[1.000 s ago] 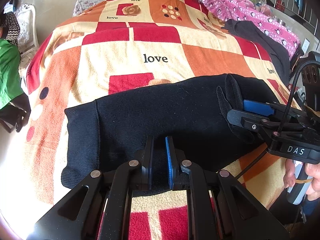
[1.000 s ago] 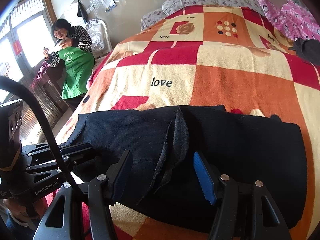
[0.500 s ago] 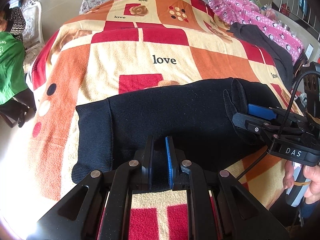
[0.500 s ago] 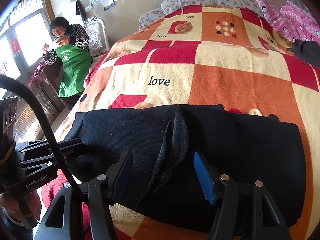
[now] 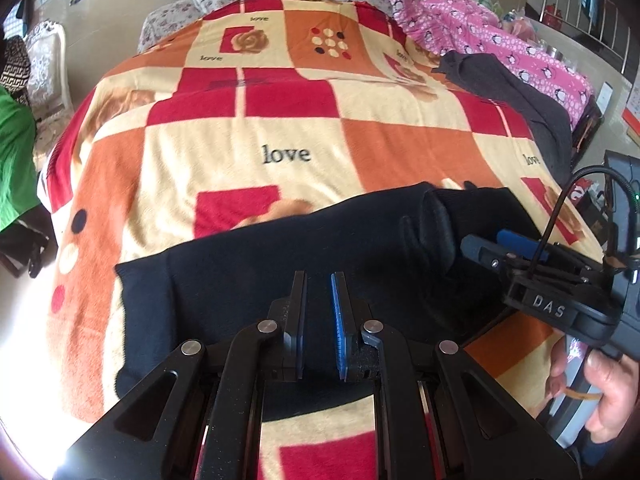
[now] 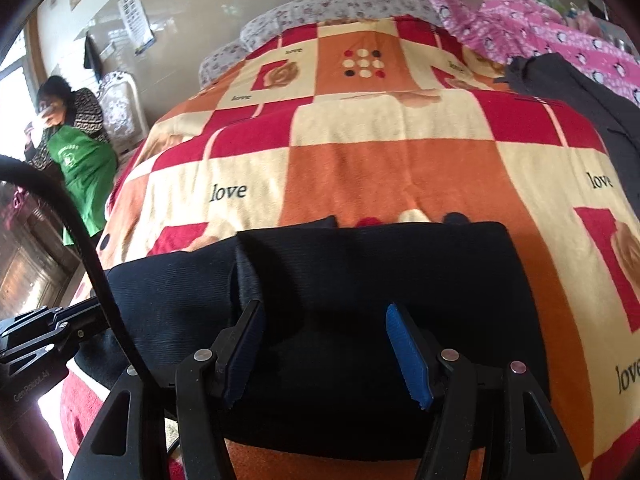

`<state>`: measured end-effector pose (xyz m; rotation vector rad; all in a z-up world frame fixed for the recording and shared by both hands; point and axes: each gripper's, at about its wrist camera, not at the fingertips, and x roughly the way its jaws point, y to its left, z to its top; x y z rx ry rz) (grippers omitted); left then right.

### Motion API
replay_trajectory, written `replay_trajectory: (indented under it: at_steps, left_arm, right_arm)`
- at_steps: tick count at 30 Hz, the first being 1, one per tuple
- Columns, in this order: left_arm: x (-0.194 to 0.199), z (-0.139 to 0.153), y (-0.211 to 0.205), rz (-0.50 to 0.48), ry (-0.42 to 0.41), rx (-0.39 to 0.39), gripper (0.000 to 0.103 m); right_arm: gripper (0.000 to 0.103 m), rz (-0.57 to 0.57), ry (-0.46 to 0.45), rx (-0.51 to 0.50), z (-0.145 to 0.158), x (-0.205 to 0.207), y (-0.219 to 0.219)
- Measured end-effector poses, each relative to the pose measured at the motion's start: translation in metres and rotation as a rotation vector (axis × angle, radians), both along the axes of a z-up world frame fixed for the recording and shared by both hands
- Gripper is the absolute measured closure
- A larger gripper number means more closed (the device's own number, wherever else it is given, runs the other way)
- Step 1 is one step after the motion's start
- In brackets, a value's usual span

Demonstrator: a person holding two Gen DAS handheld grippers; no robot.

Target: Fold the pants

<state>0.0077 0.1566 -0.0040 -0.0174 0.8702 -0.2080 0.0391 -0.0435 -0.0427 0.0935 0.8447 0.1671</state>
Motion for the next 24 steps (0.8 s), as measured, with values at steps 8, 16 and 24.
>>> replay_trajectory:
  at_steps: [8, 16, 24]
  left_arm:
    - [-0.001, -0.003, -0.018, -0.051, 0.009, -0.012, 0.093]
    - [-0.001, -0.007, -0.008, -0.006, 0.039, -0.017, 0.093]
    - [0.000, -0.013, -0.013, -0.006, 0.060, -0.003, 0.093]
  right_arm:
    - [0.042, -0.009, 0.011, -0.021, 0.000, -0.007, -0.007]
    - [0.042, -0.006, 0.007, -0.019, -0.001, -0.006, -0.008]
    - [0.038, 0.014, 0.001, -0.026, -0.003, -0.004, -0.004]
